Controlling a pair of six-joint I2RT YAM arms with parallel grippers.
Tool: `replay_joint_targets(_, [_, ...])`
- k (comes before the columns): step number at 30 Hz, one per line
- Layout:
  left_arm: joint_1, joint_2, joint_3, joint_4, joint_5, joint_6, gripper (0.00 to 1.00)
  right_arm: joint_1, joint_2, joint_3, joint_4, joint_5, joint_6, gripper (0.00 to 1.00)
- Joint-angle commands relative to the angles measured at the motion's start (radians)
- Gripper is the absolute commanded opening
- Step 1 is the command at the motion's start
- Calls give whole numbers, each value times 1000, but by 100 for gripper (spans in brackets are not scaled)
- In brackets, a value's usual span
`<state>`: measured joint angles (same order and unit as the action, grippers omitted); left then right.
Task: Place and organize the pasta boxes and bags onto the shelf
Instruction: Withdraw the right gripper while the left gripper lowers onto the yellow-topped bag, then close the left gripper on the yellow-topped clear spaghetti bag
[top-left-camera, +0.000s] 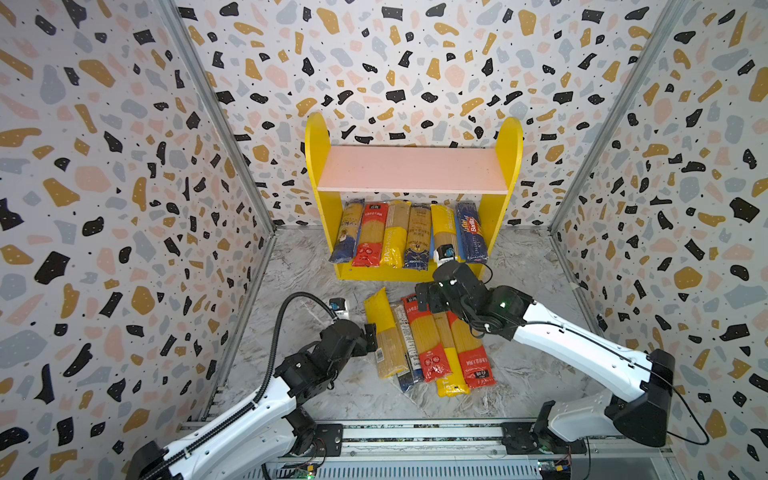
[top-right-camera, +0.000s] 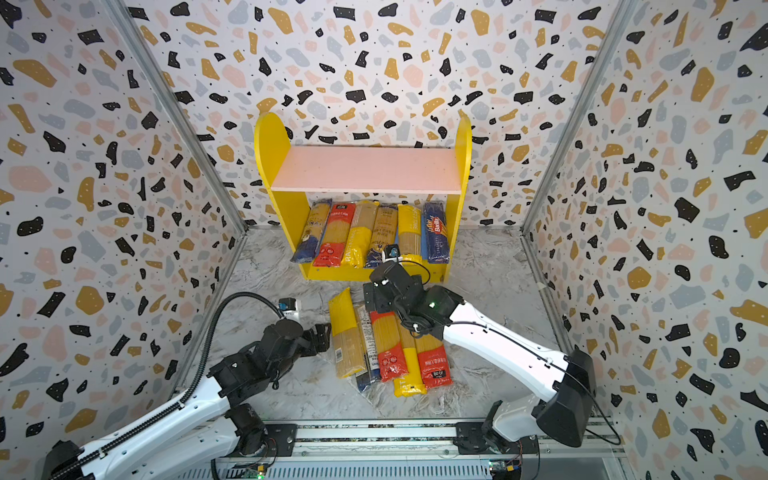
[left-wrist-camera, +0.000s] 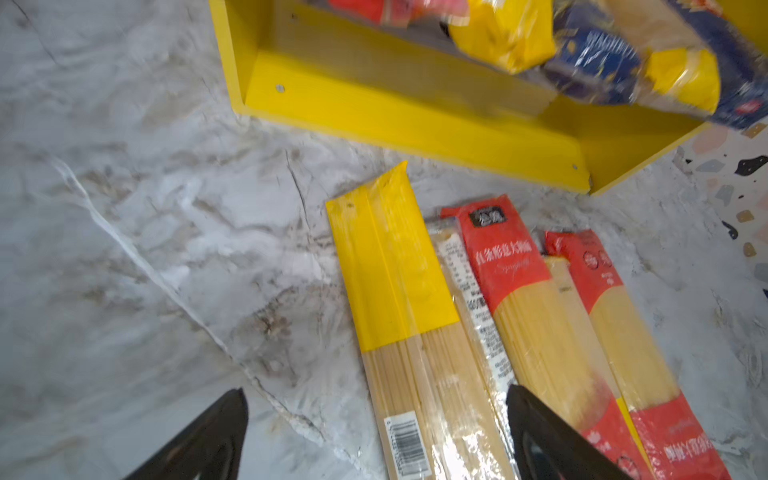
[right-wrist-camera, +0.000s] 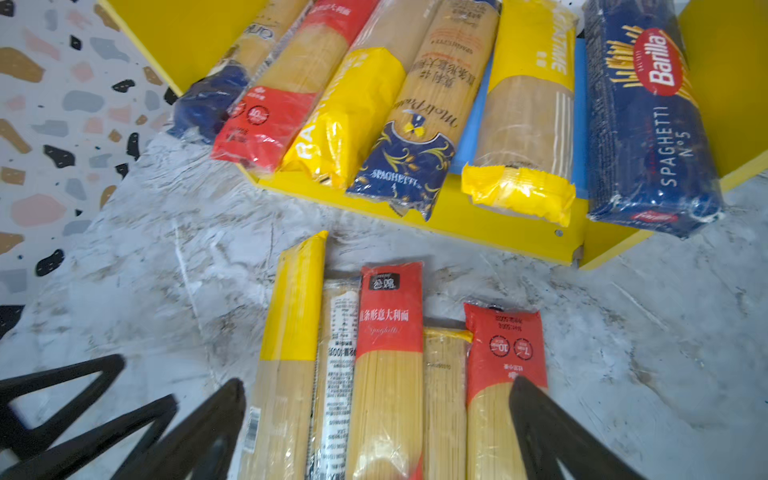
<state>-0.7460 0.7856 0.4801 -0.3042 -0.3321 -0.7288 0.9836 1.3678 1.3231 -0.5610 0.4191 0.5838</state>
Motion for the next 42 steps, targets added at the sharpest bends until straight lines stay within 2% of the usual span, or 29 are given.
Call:
replay_joint_targets(1, [-13, -23, -43, 104, 58, -83, 96, 34, -61, -63, -62, 48, 51, 99])
replay_joint_targets(6, [-42, -26, -135, 177, 92, -144, 96, 117, -147, -190, -77, 98, 133, 99])
replay_joint_targets(12, [-111, 46, -184, 254, 73, -200, 97, 158, -263, -316, -77, 125, 204, 99])
replay_joint_targets(17, [-177, 151, -175, 307, 39, -233, 98, 162, -343, -380, -81, 129, 209, 99])
replay_joint_targets(23, [-250, 305, -130, 341, 0, -267, 99, 159, -380, -382, -103, 152, 186, 99])
replay_joint_targets(28, [-262, 424, -87, 340, -3, -270, 99, 158, -414, -407, -91, 150, 177, 99])
replay_joint_targets(42, [-273, 609, 6, 426, 51, -259, 99, 102, -531, -484, -108, 132, 167, 99])
